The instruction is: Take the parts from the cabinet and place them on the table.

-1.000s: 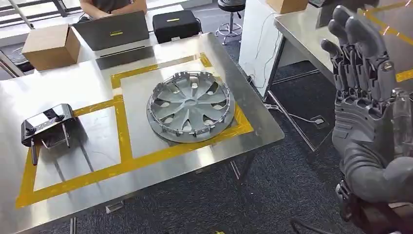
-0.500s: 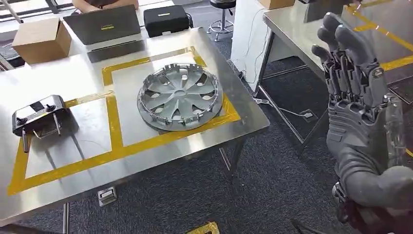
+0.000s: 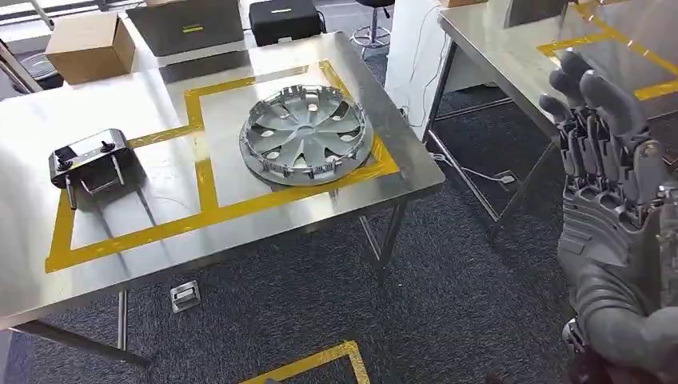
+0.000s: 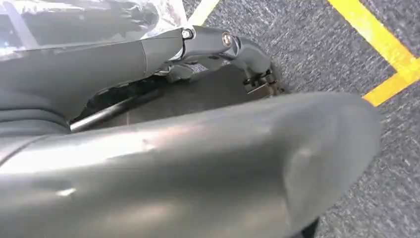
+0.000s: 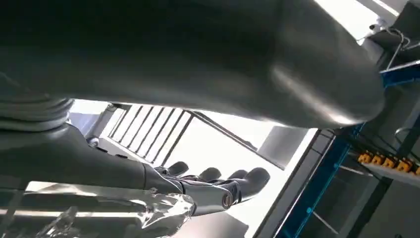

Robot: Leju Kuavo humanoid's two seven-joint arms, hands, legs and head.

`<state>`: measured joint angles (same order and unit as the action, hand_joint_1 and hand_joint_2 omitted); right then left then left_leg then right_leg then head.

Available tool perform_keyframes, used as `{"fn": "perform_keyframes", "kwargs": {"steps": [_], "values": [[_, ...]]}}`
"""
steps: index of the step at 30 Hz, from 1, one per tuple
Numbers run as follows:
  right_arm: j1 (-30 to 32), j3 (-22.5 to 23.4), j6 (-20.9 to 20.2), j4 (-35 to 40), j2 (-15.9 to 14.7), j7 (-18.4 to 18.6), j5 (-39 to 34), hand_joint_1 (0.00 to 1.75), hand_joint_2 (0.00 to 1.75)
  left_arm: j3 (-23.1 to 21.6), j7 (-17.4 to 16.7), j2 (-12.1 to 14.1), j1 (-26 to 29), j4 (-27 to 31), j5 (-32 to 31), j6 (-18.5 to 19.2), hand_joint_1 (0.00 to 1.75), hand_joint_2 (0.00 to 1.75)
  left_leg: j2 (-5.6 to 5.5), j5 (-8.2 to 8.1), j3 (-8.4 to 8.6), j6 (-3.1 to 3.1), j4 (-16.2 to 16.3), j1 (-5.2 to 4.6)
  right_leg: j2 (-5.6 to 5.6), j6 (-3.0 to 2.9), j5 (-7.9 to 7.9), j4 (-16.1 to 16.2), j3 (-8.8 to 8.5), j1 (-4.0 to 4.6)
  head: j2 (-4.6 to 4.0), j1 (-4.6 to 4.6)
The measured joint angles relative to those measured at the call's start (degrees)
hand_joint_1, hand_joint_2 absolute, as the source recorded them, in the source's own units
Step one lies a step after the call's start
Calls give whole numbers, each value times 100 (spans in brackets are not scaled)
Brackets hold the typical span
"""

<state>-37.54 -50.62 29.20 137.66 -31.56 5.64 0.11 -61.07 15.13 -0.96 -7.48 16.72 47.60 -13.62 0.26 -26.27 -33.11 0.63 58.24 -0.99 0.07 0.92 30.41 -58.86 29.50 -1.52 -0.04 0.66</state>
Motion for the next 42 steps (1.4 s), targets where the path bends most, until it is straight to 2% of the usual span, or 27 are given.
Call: {"fn": "perform_keyframes", "kwargs": {"steps": [2, 3, 5, 7, 8, 10, 11, 12, 14, 16, 18, 19, 20, 22, 23, 25, 27, 28, 29, 30, 33, 34, 35, 37, 38, 40, 42], "values": [[48, 2, 11, 25, -9, 6, 26, 0, 0, 13, 20, -2, -1, 0, 2, -2, 0, 0, -3, 85, -61, -54, 8, 16, 5, -104, -27, -15, 69, 26, 0, -15], [70, 2, 11, 37, -11, 15, 33, 0, 0, 22, 24, 0, -2, -2, 2, -7, 0, 0, -9, 1, -88, -97, 62, 32, -29, -199, -82, 27, 112, -13, 0, -9], [84, 7, 15, 48, -13, 17, 57, 0, 0, 33, 33, -2, -6, -2, 13, -15, 0, 0, -14, -539, -219, -163, 495, 45, -48, -302, -173, 27, 201, -3, 0, -59], [141, 9, 15, 55, -15, 20, 85, 0, 0, 50, 35, -2, -24, -2, 24, -24, 0, 0, -15, -1080, -346, -186, 1299, 56, -63, -318, -285, 25, 339, 23, 0, -94], [175, 9, 13, 63, -15, 24, 87, 0, 0, 55, 33, -2, -26, -2, 26, -24, 0, 0, -15, -1180, -345, -181, 1576, 55, -69, -321, -341, 17, 417, 38, 0, -98], [216, 11, 13, 79, -22, 57, 98, 0, 0, 55, 2, -2, -25, -2, 37, -4, 0, 0, -14, -889, -83, -136, 1492, 54, -70, -316, -468, -6, 606, 63, 0, -105], [229, 18, 13, 85, -28, 63, 100, 0, 0, 52, -26, -4, -17, -2, 46, 11, 0, 0, -15, -712, 97, -114, 1274, 53, -69, -312, -509, -12, 661, 71, 0, -109], [253, 37, 13, 87, -31, 68, 105, 0, 0, 52, -68, -4, 2, -4, 48, 20, 0, 0, -15, -489, 455, -61, 749, 48, -65, -304, -577, -17, 739, 87, 0, -116], [281, 74, 13, 112, -39, 79, 131, 0, 0, 48, -118, 7, 22, -11, 46, 22, 0, 0, -20, -676, 982, 36, -171, 4, -63, -250, -696, -18, 817, 102, 0, -116], [300, 92, 17, 133, -48, 83, 170, 0, 0, 48, -142, 9, 26, -11, 46, 26, 0, 0, -21, -675, 959, 36, -287, -27, -86, -181, -823, 30, 841, 75, 0, -116], [348, 105, 20, 135, -59, 94, 205, 0, 0, 44, -162, 4, 40, -17, 44, 20, 0, 0, -14, -506, 864, 103, -384, -7, -81, -95, -932, 105, 840, 78, 0, -125], [371, 109, 20, 138, -70, 98, 203, 0, 0, 44, -164, 7, 34, -20, 42, 15, 0, 0, 7, -424, 814, 126, -391, 12, -50, -72, -729, 43, 881, 57, 0, -112], [369, 114, 20, 140, -87, 103, 203, 0, 0, 44, -166, 4, 29, -20, 42, 18, 0, 0, 12, -364, 734, 185, -391, 12, -43, -51, -351, -205, 944, 55, 0, -81], [385, 118, 20, 140, -94, 103, 203, 0, 0, 44, -166, -2, 23, -20, 37, 20, 0, 0, 25, -243, 580, 198, -375, 5, -42, -14, 301, -1000, 1091, 52, 0, -44], [400, 118, 17, 140, -96, 103, 203, 0, 0, 44, -166, -2, 10, -20, 39, 20, 0, 0, 32, -177, 490, 201, -361, 1, -42, 5, 426, -1388, 1136, 52, 0, -41], [409, 120, 17, 140, -96, 103, 199, 0, 0, 44, -166, 0, -22, -20, 52, 20, 0, 0, 35, -53, 319, 189, -300, -7, -42, 7, 119, -1600, 1010, 52, 0, -24], [407, 129, 17, 140, -96, 103, 186, 0, 0, 44, -168, -4, -56, -20, 68, 20, 0, 0, 34, 34, 127, 161, -214, -11, -43, -26, -242, -923, 480, 57, 0, -20], [399, 133, 17, 140, -96, 103, 179, 0, 0, 44, -168, -9, -72, -17, 68, 20, 0, 0, 33, 60, 51, 147, -156, -10, -42, -54, -237, -426, 124, 64, 0, -13], [389, 138, 15, 140, -96, 103, 175, 0, 0, 46, -171, -15, -89, -18, 70, 15, 0, 0, 25, 78, -34, 119, -97, -45, -45, -88, -35, 44, -165, 90, 0, 9], [385, 149, 13, 140, -96, 100, 166, 0, 0, 46, -175, -17, -88, -17, 70, 18, 0, 0, 27, 124, -59, 86, -87, -38, -45, -132, 38, 178, -201, 91, 0, 4], [382, 149, 7, 135, -96, 100, 122, 0, 0, 44, -177, -15, -89, -20, 74, 18, 0, 0, 15, 263, -150, 1, -81, -40, -58, -259, -70, 202, -66, 99, 0, 13], [367, 149, 2, 135, -96, 94, 92, 0, 0, 44, -179, -13, -93, -20, 74, 18, 0, 0, -10, 146, -186, -32, -28, -25, -92, -292, -141, 220, -33, 63, 0, 20], [368, 149, 0, 133, -94, 94, 79, 0, 0, 44, -181, -13, -95, -20, 77, 15, 0, 0, -9, -158, -265, -84, 166, -12, -90, -333, -197, 223, 39, 55, 0, -24], [371, 149, -13, 131, -94, 90, 61, 0, 0, 44, -181, -9, -125, -20, 92, 9, 0, 0, -9, -805, -416, -165, 980, 51, -104, -342, -307, 208, 178, 50, 0, -63], [372, 146, -13, 131, -92, 83, 57, 0, 0, 44, -182, -4, -131, -20, 92, 9, 0, 0, -9, -989, -457, -192, 1387, 68, -107, -334, -361, 195, 255, 50, 0, -63], [375, 142, -15, 127, -92, 83, 44, 0, 0, 44, -190, -2, -134, -20, 96, 9, 0, 0, -9, -858, -316, -221, 1566, 94, -109, -314, -467, 160, 426, 45, 0, -87], [374, 140, -15, 125, -92, 76, 22, 0, 0, 42, -225, 4, -100, -20, 105, 13, 0, 0, -9, -411, 188, -224, 902, 122, -98, -275, -560, 86, 616, 33, 0, -87]]}}
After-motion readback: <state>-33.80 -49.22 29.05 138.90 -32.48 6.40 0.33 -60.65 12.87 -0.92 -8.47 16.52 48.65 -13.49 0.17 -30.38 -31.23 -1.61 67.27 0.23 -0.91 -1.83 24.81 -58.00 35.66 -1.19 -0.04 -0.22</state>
